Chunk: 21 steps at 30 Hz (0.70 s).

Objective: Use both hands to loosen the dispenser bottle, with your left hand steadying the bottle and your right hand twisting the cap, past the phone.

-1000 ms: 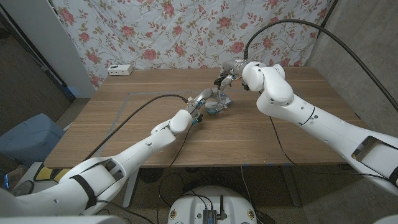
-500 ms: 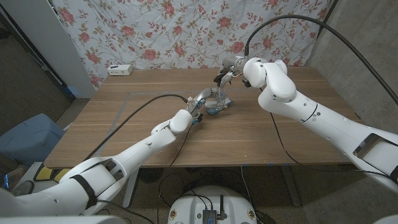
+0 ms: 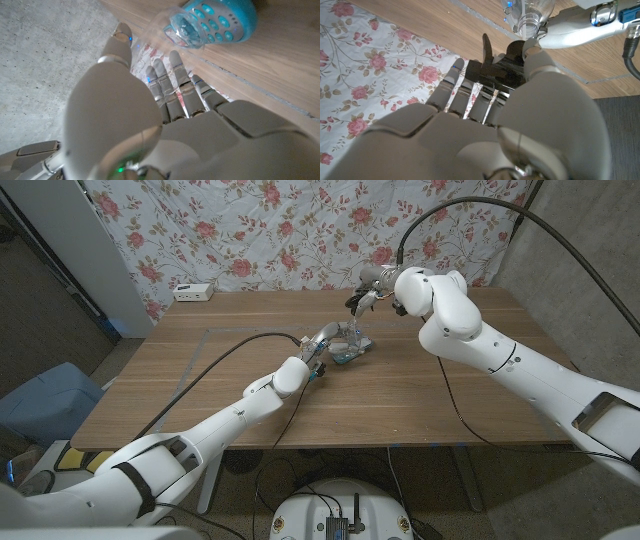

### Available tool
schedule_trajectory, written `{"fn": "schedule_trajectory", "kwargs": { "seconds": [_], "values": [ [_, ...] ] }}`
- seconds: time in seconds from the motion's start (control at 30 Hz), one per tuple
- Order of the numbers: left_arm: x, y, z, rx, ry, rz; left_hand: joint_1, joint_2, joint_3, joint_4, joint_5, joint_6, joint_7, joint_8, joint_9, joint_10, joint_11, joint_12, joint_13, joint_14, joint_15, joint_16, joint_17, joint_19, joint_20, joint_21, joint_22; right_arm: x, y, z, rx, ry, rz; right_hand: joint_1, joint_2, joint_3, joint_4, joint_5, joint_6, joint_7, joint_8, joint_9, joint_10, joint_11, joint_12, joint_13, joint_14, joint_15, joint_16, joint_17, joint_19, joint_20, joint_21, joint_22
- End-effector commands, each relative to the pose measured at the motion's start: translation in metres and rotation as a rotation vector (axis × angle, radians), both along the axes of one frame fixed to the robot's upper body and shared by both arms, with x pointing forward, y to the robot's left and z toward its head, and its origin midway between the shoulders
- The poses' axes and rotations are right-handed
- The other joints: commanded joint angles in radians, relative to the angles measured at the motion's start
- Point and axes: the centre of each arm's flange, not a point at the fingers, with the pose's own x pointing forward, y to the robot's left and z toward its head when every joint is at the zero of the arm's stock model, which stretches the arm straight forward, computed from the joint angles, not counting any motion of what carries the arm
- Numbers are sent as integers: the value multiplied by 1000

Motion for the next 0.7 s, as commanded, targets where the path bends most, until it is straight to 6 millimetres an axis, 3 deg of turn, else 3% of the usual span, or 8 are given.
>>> {"fn": "schedule_trajectory", "kwargs": {
  "seconds": [0.03, 0.7],
  "values": [
    [2, 2, -1, -5, 5, 13, -19, 139, 74, 65, -1, 79, -18, 6, 3, 59, -49, 5, 3, 66, -126, 7, 2, 7, -43, -1, 2, -5, -8, 7, 24, 6, 6, 2, 10, -4, -2, 0, 10, -4, 6, 3, 4, -3, -4, 4, 7, -156, 7, 5, 5, -5, -3, 1],
    [5, 9, -5, -4, 25, 59, -16, 139, 74, 66, -7, 79, -18, 7, 3, 57, -49, 3, 3, 64, -125, 6, 2, 8, -43, -1, 2, -19, -20, 15, 76, -5, 25, 5, 16, -12, -2, -3, 14, -1, 3, 4, 9, 3, -9, 4, 7, -155, 6, 5, 5, -5, -3, 1]
  ]
}}
